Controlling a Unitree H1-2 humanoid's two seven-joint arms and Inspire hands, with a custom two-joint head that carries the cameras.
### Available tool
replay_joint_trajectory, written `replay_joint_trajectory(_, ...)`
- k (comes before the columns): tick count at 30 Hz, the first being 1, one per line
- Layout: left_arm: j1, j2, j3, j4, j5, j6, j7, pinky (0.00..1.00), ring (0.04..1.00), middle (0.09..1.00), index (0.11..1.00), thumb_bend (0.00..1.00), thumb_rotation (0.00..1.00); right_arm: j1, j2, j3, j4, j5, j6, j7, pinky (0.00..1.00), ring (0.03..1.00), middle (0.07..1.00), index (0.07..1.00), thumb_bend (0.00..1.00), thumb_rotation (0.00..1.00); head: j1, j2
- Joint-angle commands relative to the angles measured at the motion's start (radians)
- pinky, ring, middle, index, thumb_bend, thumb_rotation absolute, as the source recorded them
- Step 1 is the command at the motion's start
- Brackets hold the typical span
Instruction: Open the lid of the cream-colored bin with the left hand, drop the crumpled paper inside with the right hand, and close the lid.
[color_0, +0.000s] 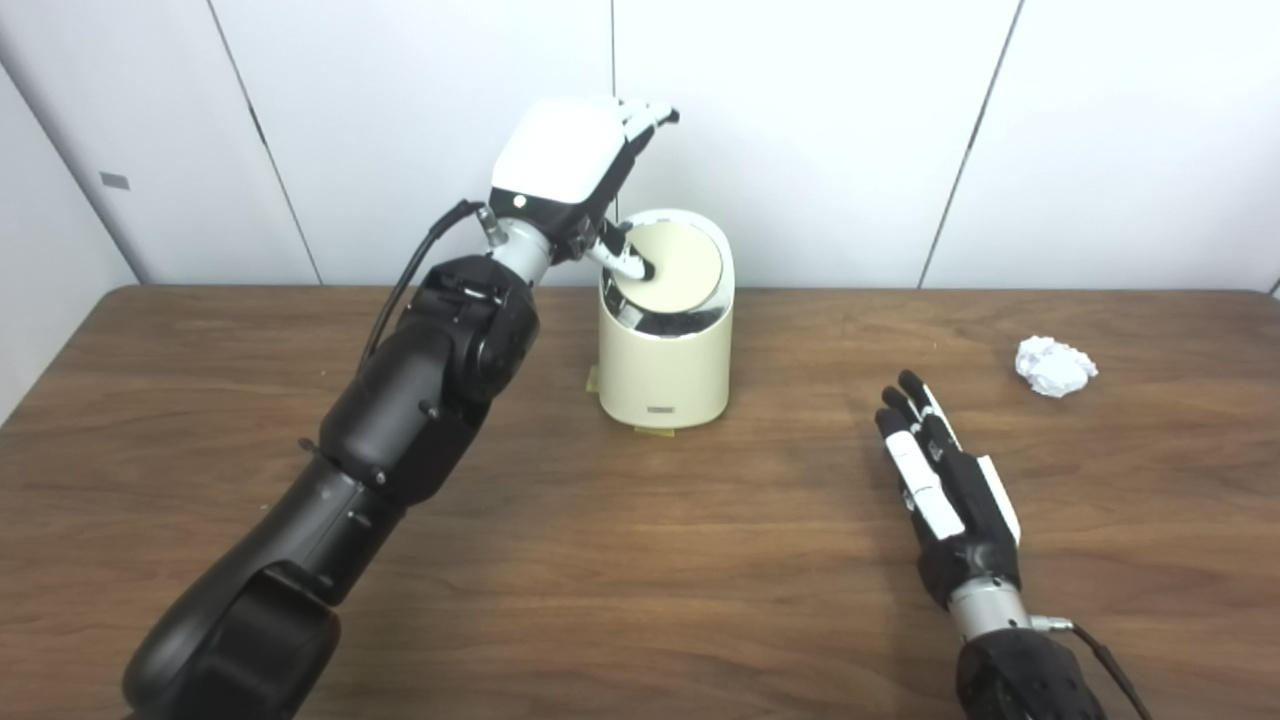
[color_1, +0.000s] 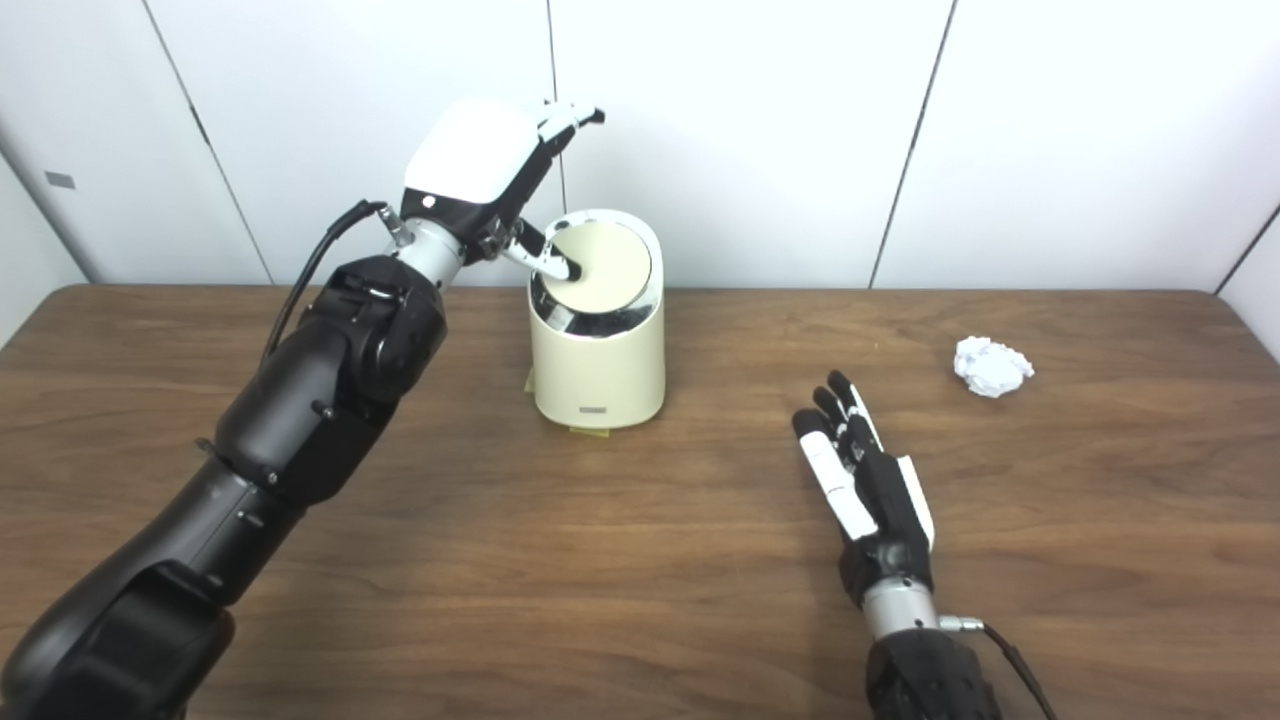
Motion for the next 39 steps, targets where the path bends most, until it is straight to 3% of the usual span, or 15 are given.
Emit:
replay_joint_trajectory(1,-0.073,0.001,0.007,-0.003,0.021,-0.015,0.03,0.84,0.891,0.889,0.932,0.95,0.14,-0.031,0.0,-0.001,-0.029,0.002,-0.043,0.003,1.0,0.942,0.945,0.972,0.53,0.65,0.0,0.001)
replay_joint_trajectory(19,-0.066,-0.008,-0.034,0.0,0.078,-0.035,-0.013,0.84,0.892,0.899,0.949,0.98,0.17,-0.029,-0.005,-0.018,-0.036,0.019,-0.027,0.002,1.0,0.943,0.949,0.985,0.55,0.61,0.002,0.017)
replay_joint_trajectory(25,-0.062,0.009,-0.063,0.023,0.125,-0.06,0.013,0.9,0.909,0.904,0.954,1.0,0.16,-0.031,-0.005,-0.027,-0.033,0.02,-0.03,-0.004,1.0,0.938,0.946,0.983,0.58,0.64,-0.002,0.022)
replay_joint_trajectory(30,-0.065,0.027,-0.13,0.047,0.217,-0.085,0.01,0.97,0.943,0.915,0.961,1.0,0.15,-0.034,-0.008,-0.031,-0.031,0.024,-0.029,-0.001,1.0,0.936,0.947,0.981,0.58,0.63,-0.01,0.016)
replay_joint_trajectory(34,-0.054,0.036,-0.17,0.052,0.263,-0.099,-0.005,0.95,0.945,0.924,0.964,1.0,0.14,-0.031,-0.017,-0.032,-0.031,0.013,-0.026,-0.003,1.0,0.936,0.945,0.981,0.59,0.65,-0.009,0.017)
replay_joint_trajectory(39,-0.043,0.044,-0.167,0.03,0.271,-0.108,-0.013,0.95,0.946,0.926,0.972,1.0,0.12,-0.032,-0.025,-0.038,-0.025,0.027,-0.041,0.004,1.0,0.943,0.952,0.976,0.62,0.64,-0.001,0.019)
